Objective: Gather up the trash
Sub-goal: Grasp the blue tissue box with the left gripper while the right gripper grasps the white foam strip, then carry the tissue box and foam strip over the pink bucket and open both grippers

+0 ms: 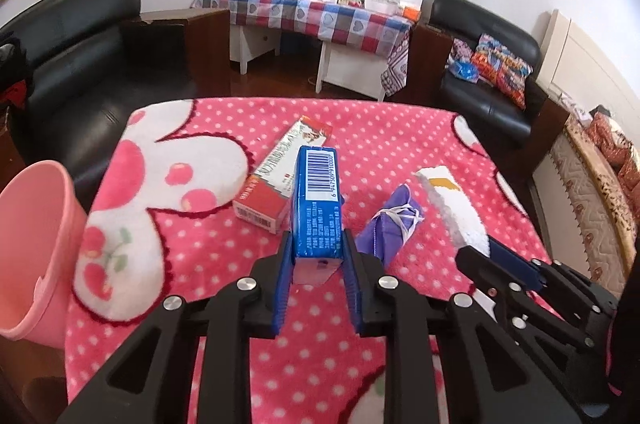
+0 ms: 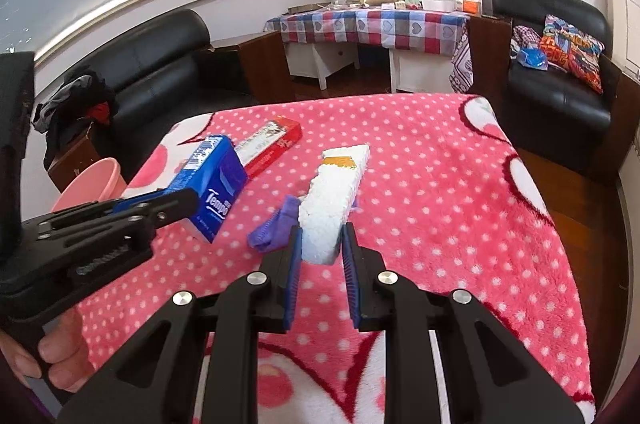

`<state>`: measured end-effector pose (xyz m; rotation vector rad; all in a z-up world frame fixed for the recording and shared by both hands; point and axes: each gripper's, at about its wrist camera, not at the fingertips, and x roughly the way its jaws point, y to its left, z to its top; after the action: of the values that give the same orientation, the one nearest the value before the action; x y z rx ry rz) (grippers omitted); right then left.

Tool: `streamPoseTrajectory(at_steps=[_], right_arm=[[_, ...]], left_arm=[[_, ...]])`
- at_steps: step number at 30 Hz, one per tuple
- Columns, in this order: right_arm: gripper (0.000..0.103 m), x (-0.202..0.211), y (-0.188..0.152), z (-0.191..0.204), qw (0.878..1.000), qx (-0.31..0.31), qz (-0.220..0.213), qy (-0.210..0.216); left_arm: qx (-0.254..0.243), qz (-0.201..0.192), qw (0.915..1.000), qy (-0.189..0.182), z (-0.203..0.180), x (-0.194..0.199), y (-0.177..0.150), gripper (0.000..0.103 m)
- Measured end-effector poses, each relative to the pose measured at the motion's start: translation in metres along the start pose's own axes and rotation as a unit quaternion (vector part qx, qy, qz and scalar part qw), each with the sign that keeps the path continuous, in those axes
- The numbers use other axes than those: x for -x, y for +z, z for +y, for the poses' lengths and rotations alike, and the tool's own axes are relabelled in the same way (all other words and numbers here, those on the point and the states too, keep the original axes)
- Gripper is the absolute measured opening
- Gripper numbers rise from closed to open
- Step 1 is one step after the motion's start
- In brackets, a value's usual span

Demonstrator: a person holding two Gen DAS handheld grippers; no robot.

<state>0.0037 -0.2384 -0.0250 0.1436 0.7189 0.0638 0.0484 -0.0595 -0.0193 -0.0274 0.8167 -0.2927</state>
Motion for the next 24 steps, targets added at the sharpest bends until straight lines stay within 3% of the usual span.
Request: streamPoseTrajectory(at_steps=[14, 24], right_arm=[[0.02, 0.021, 0.002, 0.063, 0.998, 0.056, -0.014, 0.039], [0.02, 0.03, 0.013, 0.128, 0.99, 0.116, -0.026, 0.082]], left_arm=[[0.035, -0.049, 0.9978, 0.029, 0.037, 0.075, -0.017, 0.023], [0.079, -0.085, 0.9915, 0.059, 0.083, 0.117, -0.027, 0.023]])
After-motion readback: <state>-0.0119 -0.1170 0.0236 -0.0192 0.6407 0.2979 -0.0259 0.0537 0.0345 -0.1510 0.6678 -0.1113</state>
